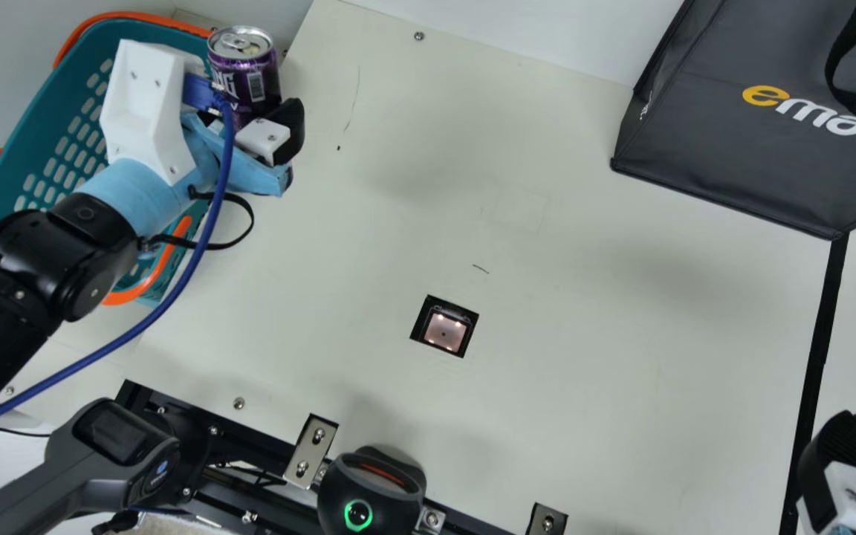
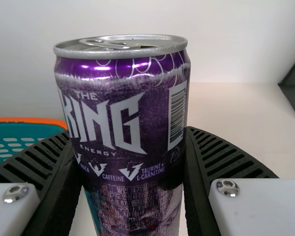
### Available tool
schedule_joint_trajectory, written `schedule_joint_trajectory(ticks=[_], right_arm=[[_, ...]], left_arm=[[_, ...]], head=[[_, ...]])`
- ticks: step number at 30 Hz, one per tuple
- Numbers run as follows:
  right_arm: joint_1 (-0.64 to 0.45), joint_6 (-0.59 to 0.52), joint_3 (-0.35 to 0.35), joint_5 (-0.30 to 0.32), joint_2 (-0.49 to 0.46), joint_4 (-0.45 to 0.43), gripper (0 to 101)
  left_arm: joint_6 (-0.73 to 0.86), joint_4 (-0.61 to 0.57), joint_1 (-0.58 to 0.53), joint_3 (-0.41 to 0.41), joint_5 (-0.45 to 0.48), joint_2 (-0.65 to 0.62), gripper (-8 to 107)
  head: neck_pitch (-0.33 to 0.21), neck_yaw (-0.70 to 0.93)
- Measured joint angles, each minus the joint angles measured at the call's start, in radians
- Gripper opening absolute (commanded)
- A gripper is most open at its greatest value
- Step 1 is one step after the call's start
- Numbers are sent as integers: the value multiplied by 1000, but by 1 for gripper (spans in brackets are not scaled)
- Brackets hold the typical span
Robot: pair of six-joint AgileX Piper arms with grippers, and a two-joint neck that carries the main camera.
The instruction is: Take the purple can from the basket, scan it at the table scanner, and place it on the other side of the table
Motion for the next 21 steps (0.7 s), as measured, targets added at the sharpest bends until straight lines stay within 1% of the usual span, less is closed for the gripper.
schedule_joint_trajectory(ticks=[8,11,15,21], right_arm=[[0,0,0,0,0,0,95],[0,0,0,0,0,0,95],[0,0,0,0,0,0,95],[0,0,0,0,0,0,95]], left_arm=[[0,0,0,0,0,0,-8],[20,-17,7,2,-7,2,-8],[32,-31,20,30,-44,11,-8],[22,-55,28,86,-144,29,-8]], head=[[-2,0],[-2,0],[-2,0],[-2,0]])
